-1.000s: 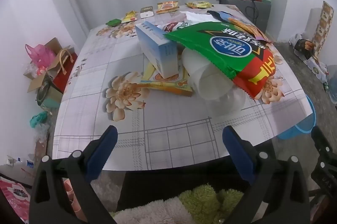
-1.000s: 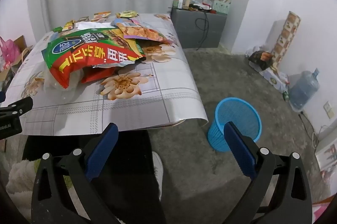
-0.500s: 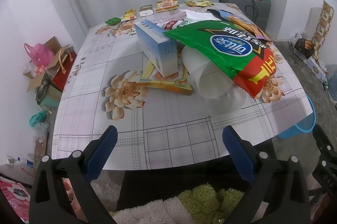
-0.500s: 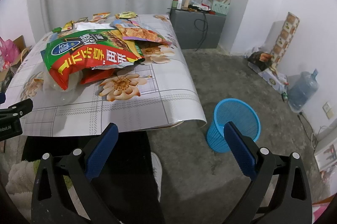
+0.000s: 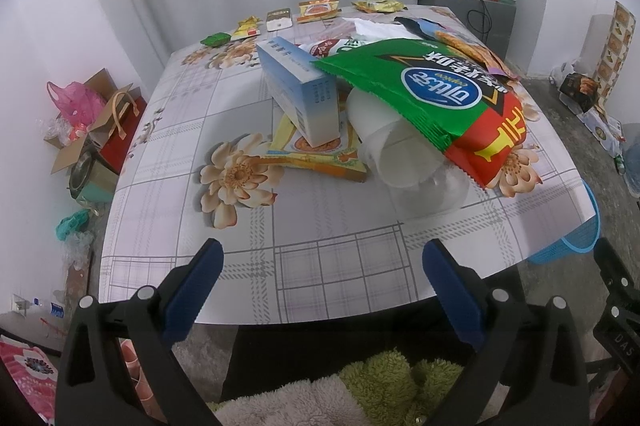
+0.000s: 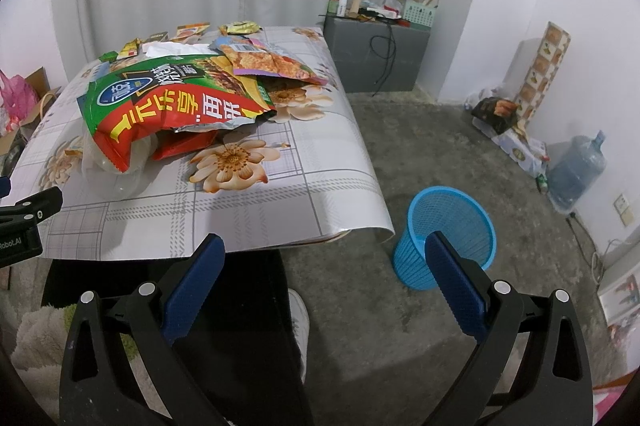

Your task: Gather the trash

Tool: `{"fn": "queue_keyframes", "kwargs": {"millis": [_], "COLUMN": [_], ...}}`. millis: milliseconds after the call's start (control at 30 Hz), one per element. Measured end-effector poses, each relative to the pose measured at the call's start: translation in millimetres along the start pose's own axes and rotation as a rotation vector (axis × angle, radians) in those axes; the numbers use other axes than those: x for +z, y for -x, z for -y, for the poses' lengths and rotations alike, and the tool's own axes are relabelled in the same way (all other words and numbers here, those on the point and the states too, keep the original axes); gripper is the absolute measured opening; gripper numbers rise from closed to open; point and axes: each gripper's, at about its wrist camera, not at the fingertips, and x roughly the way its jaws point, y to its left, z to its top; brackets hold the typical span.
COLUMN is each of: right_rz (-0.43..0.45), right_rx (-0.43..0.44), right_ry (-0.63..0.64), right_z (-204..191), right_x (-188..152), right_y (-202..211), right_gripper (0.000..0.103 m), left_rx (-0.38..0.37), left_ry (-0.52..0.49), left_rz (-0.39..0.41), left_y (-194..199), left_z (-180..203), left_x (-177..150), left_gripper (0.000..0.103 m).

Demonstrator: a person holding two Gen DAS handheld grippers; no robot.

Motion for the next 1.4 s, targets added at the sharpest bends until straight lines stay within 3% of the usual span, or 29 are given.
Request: {"fn": "queue_keyframes", "kwargs": {"millis": [1000,1233,1400], "right_rz": [0.01,0.108,0.076], "right_rx": [0.014,0.137,0.315], "right_ry": [-0.019,-0.063,-0.17], "right_z": [-2,-2,2], "right_x": [1,19,35], "right_y": [-3,1,-11], "right_gripper": [0.095,0.095,0.095], "left_rx": [-0.018,-0.071,-0.186], "left_ry": [0.008,0.031,0.004], "left_rz": [0.019,0.102,0.161], "left_y": [0,1,-2], "left_z": [-4,-31,-48], "left_x": [2,21,31], "left_gripper": [0.098,0.098,0.098]}}
